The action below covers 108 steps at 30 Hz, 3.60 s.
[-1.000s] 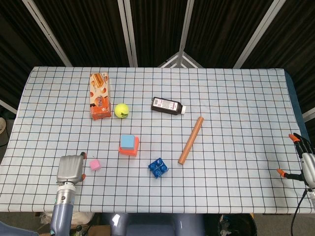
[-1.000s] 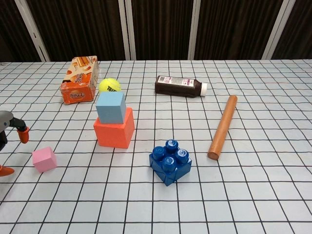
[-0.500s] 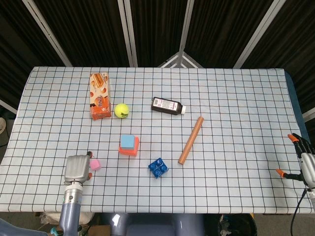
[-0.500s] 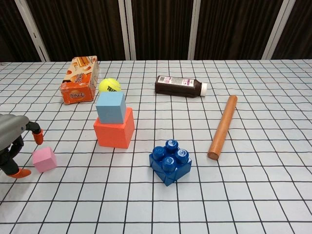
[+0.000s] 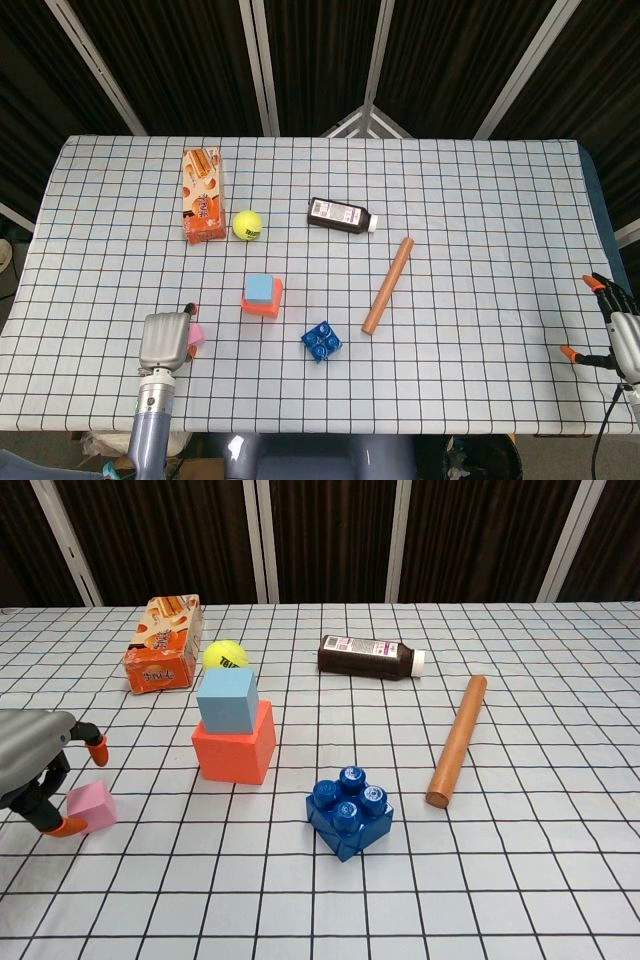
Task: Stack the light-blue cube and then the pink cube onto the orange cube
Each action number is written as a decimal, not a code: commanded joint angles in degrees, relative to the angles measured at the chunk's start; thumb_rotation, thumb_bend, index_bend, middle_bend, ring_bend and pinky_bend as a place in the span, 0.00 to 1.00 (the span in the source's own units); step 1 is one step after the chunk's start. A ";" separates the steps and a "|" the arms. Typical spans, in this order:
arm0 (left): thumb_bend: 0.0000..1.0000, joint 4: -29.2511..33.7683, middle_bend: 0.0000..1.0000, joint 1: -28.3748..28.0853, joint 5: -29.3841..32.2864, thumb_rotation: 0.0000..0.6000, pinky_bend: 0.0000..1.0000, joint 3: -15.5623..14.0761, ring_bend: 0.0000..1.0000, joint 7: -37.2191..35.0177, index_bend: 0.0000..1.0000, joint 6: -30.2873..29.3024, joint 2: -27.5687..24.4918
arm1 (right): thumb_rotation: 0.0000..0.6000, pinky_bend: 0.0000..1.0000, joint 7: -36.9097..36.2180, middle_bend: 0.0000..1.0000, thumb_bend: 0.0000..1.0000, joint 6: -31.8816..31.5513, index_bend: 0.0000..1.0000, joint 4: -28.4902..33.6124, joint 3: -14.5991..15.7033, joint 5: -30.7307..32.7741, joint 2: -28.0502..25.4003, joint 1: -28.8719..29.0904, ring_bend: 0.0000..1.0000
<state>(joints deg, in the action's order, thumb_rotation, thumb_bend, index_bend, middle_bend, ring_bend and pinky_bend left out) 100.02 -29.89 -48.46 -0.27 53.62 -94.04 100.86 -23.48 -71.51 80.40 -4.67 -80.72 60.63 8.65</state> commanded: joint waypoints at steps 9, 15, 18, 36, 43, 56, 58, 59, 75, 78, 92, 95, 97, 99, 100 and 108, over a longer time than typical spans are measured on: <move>0.23 -0.83 0.81 1.70 -1.13 1.00 0.90 1.12 0.77 0.89 0.33 1.32 0.17 | 1.00 0.12 -1.23 0.04 0.07 0.35 0.00 -0.01 0.34 -0.36 -0.40 0.06 0.03; 0.23 0.67 0.81 2.49 -2.00 1.00 0.90 1.69 0.77 1.82 0.33 1.24 -1.21 | 1.00 0.12 -1.24 0.04 0.07 0.05 0.00 0.12 0.28 -0.24 -0.47 -0.07 0.03; 0.23 1.36 0.81 2.62 -2.51 1.00 0.90 2.01 0.77 2.59 0.33 1.10 -1.72 | 1.00 0.12 -1.31 0.04 0.07 0.21 0.00 0.17 0.33 -0.22 -0.52 -0.03 0.03; 0.23 2.77 0.81 3.47 -2.81 1.00 0.90 3.66 0.77 5.25 0.32 1.95 -3.41 | 1.00 0.12 -1.86 0.04 0.07 1.18 0.00 0.11 0.39 0.21 -0.73 0.23 0.03; 0.23 6.57 0.81 4.40 -5.87 1.00 0.90 3.16 0.77 4.38 0.32 1.14 -5.38 | 1.00 0.12 -1.26 0.04 0.07 1.31 0.00 0.45 0.40 0.20 -0.66 0.40 0.03; 0.23 5.00 0.81 5.19 -4.70 1.00 0.90 1.99 0.77 6.59 0.31 3.06 -3.30 | 1.00 0.12 -2.07 0.04 0.07 1.29 0.00 0.30 0.41 0.32 -0.83 0.29 0.03; 0.23 4.19 0.81 5.26 -4.59 1.00 0.90 1.86 0.77 6.24 0.32 3.81 -2.55 | 1.00 0.12 -2.26 0.04 0.07 1.45 0.00 0.12 0.42 0.35 -0.81 0.35 0.03; 0.23 3.76 0.81 5.32 -4.55 1.00 0.90 1.82 0.78 6.04 0.32 4.11 -2.18 | 1.00 0.12 -2.36 0.04 0.07 1.57 0.00 0.05 0.44 0.34 -0.80 0.39 0.03; 0.25 0.04 0.81 6.37 -4.24 1.00 0.90 3.10 0.78 5.14 0.35 4.76 0.22 | 1.00 0.12 -2.93 0.04 0.07 1.75 0.00 -0.35 0.57 0.08 -0.77 0.49 0.03; 0.26 -0.41 0.81 6.48 -4.05 1.00 0.90 3.37 0.78 4.89 0.36 5.13 0.30 | 1.00 0.12 -2.67 0.04 0.07 1.95 0.00 -0.26 0.55 0.24 -0.75 0.58 0.03; 0.30 -1.48 0.82 6.92 -4.25 1.00 0.90 4.72 0.79 3.78 0.39 5.69 0.93 | 1.00 0.12 -1.85 0.04 0.07 2.18 0.00 0.09 0.59 0.28 -0.73 0.78 0.03; 0.30 -1.71 0.82 6.96 -4.22 1.00 0.91 4.86 0.79 3.87 0.39 5.78 1.12 | 1.00 0.12 -1.81 0.04 0.07 2.19 0.00 0.13 0.58 0.32 -0.74 0.78 0.03; 0.30 -1.79 0.82 6.99 -4.18 1.00 0.91 4.90 0.79 3.90 0.39 5.88 1.19 | 1.00 0.12 -1.78 0.04 0.07 2.26 0.00 0.10 0.58 0.41 -0.74 0.79 0.03; 0.30 -1.84 0.82 7.04 -4.20 1.00 0.91 4.93 0.79 3.89 0.40 5.96 1.26 | 1.00 0.12 -1.80 0.04 0.07 2.40 0.00 0.07 0.58 0.52 -0.76 0.81 0.03; 0.30 -1.87 0.82 7.05 -4.21 1.00 0.91 4.96 0.79 3.88 0.40 6.01 1.29 | 1.00 0.12 -1.85 0.04 0.07 2.47 0.00 0.06 0.58 0.54 -0.77 0.84 0.03; 0.32 -1.94 0.82 7.16 -4.25 1.00 0.91 5.16 0.79 3.96 0.41 6.26 1.33 | 1.00 0.12 -1.94 0.04 0.07 2.83 0.00 -0.05 0.61 0.64 -0.73 0.96 0.03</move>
<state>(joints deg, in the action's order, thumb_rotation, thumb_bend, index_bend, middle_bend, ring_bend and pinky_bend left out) 98.08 -22.73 -52.70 4.88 57.59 -87.79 102.20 -25.42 -68.69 80.35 -4.07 -80.08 59.91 9.61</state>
